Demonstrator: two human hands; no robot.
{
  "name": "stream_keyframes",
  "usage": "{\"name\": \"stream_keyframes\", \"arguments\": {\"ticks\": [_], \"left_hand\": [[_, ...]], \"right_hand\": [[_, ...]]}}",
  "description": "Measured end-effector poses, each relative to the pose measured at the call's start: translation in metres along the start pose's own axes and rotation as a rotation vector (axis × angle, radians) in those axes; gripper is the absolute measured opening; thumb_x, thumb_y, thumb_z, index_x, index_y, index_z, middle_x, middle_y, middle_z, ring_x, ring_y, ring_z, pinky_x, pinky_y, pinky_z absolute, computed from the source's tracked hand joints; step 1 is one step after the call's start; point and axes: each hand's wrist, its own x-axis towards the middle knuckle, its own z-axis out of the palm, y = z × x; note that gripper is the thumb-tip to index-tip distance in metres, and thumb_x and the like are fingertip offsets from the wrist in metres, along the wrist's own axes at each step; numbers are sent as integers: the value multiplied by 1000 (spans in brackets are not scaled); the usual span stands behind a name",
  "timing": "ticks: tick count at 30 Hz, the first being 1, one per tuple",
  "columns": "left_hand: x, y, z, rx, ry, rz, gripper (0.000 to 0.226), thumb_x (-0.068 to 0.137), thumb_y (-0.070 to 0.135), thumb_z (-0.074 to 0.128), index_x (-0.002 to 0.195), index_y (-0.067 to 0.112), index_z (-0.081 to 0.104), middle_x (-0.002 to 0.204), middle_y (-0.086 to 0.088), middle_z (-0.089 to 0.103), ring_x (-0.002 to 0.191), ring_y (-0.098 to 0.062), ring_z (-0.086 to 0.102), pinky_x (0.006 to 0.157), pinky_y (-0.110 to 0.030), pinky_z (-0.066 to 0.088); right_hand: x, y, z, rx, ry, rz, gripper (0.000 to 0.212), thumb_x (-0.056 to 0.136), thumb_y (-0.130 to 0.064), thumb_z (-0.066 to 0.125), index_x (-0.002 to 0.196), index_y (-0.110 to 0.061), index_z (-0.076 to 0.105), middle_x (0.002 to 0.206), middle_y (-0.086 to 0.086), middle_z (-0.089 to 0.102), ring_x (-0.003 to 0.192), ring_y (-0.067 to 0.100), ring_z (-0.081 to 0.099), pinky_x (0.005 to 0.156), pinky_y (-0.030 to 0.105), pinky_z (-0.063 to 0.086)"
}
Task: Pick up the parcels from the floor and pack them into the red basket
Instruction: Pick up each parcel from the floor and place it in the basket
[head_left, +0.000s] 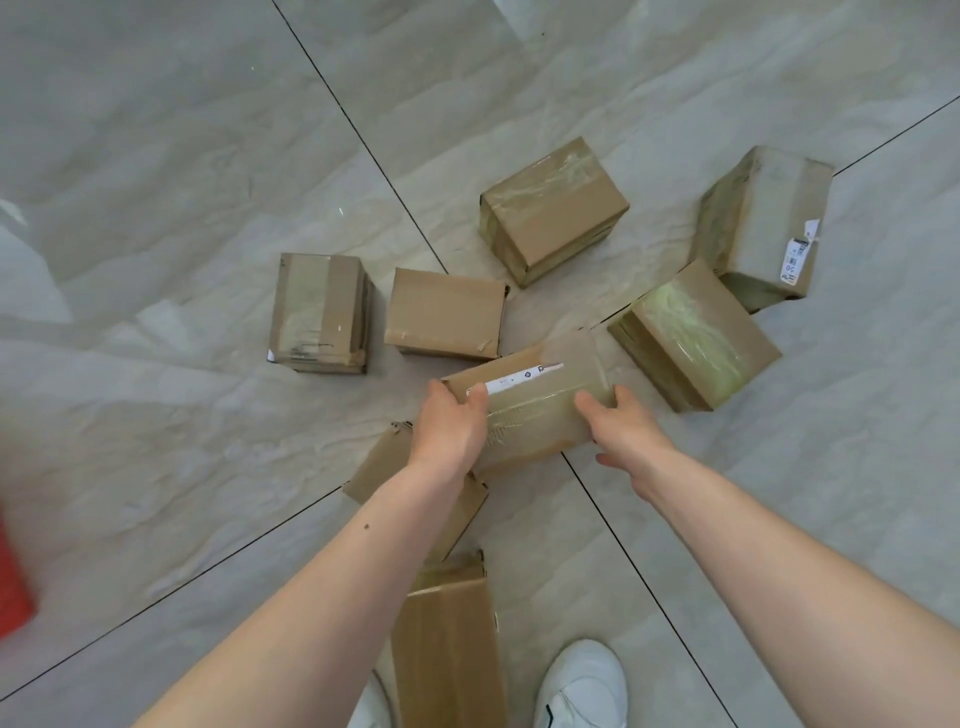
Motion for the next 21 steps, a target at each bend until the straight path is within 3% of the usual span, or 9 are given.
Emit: {"name": "stream_keyframes", "arguments": {"ticks": [7,10,14,17,21], "left_hand": [[-62,20,-24,-157,34,101,27,91,29,54,116,21,59,114,5,68,110,-21,63,98,-40,50],[-101,38,-48,-200,80,170,39,81,32,56,120,32,59,116,16,68,113,-14,63,101,-42,50],[-156,67,-91,-261,141,218,47,85,20,59,128,36,54,125,19,63,117,-14,61,103,-40,49],[-192,84,-127,-291,171,250,69,86,15,62,147,38,38,140,18,53,125,-14,56,108,-42,45],[-231,98,-183,-279,224,308,84,82,14,69,150,41,30,140,22,48,123,-15,56,106,-42,46]], "right_hand": [[-62,-35,-29,6,89,-53,44,91,-42,54,127,-17,52,128,4,60,115,27,58,103,50,47],[-108,-56,-43,-23,136,-111,43,85,-48,53,116,-19,57,120,5,67,101,27,62,97,49,51],[-172,-97,-61,-75,158,-159,44,92,-45,54,126,-17,54,127,2,62,121,28,55,101,38,43],[-217,-129,-68,-54,155,-188,54,92,-47,56,136,-19,45,133,1,57,124,26,52,100,36,41],[-274,-169,-66,-11,126,-248,45,91,-47,58,123,-18,47,106,-7,56,107,22,54,85,31,40]]}}
